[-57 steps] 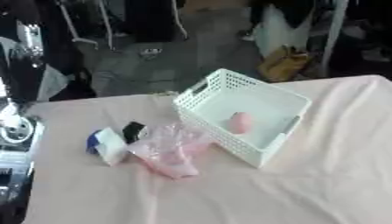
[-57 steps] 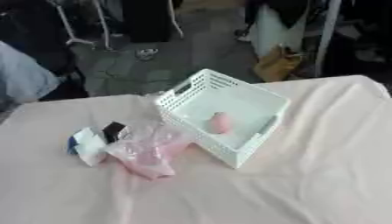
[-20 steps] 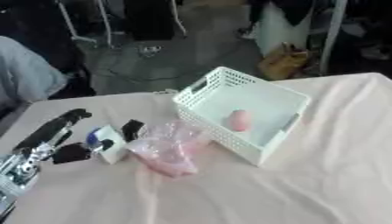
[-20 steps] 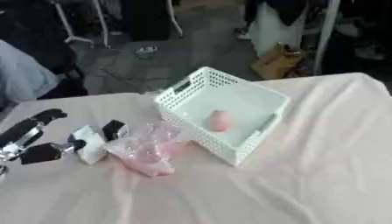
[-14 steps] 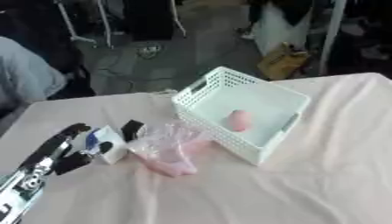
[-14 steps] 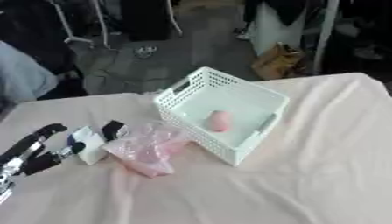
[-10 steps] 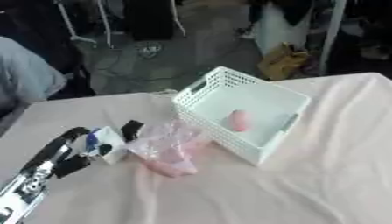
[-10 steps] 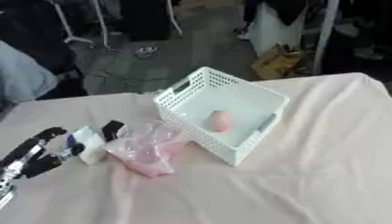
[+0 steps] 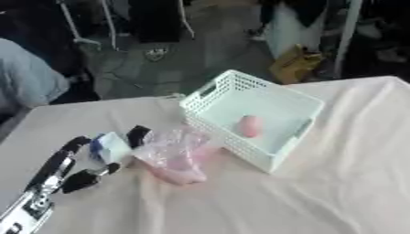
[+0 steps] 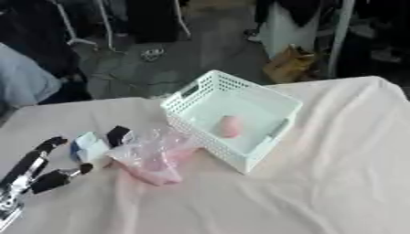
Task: Pick up objects on the table and place them in the box.
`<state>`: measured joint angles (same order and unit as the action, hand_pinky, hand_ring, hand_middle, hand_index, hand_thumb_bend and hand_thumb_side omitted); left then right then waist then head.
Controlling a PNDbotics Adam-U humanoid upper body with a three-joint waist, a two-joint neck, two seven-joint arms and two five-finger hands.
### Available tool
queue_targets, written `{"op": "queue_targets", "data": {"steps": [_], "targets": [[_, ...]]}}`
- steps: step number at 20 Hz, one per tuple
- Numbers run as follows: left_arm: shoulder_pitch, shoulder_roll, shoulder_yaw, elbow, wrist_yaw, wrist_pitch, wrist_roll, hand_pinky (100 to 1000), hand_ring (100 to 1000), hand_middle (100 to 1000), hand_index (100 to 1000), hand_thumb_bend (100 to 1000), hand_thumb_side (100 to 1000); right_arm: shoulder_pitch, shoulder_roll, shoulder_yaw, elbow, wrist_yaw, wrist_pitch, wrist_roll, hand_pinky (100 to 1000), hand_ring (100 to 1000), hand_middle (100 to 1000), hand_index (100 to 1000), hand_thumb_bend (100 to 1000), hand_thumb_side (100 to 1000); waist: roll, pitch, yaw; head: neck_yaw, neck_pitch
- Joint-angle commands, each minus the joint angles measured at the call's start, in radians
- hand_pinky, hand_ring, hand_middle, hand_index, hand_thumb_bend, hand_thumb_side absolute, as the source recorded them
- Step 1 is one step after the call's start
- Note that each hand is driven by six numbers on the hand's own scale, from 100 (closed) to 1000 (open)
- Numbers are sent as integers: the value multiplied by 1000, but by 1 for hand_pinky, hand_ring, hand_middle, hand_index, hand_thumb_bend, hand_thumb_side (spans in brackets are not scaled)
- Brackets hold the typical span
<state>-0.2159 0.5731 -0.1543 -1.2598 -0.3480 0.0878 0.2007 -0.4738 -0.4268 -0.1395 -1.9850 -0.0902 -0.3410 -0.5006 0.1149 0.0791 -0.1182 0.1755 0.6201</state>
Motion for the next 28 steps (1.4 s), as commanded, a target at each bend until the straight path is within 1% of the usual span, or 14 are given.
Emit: {"op": "queue_targets", "data": {"steps": [1,4,7,10,13,23,28], "targets": [[-24,4,19,17,-24,-11,50,1000,1000,1000,1000,990,676,-14,-11,3,-15,-9,0,5,851,919,829,834,100,798,-3,-4,0,5,-14],[-38,-20,17,36,-41,-7,107,1000,1000,1000,1000,976,682,-15,-10,3,-15,-10,0,5,851,920,830,834,100,798,-4,-3,-1,6,-18],[-54,-35,12,50,-47,-4,132,994,1000,1000,1000,971,687,-15,-9,4,-15,-11,0,6,852,920,830,835,100,797,-4,-2,-2,7,-21],[-79,-54,10,67,-48,5,159,951,1000,987,1000,971,680,-15,-7,6,-15,-12,1,8,852,920,830,835,100,795,-4,-2,-3,6,-23],[-100,-75,10,86,-52,13,185,941,1000,984,1000,970,680,-17,-5,7,-15,-14,1,11,852,920,829,835,100,796,-4,-1,-5,8,-23],[-159,-122,13,168,-85,30,214,936,1000,967,1000,966,671,-20,-2,9,-15,-20,-1,15,853,920,830,835,100,798,-4,0,-8,12,-20],[-181,-142,23,236,-119,36,226,941,1000,951,1000,930,669,-21,-1,9,-15,-22,-2,17,853,921,830,836,100,795,-5,2,-8,16,-17]]}}
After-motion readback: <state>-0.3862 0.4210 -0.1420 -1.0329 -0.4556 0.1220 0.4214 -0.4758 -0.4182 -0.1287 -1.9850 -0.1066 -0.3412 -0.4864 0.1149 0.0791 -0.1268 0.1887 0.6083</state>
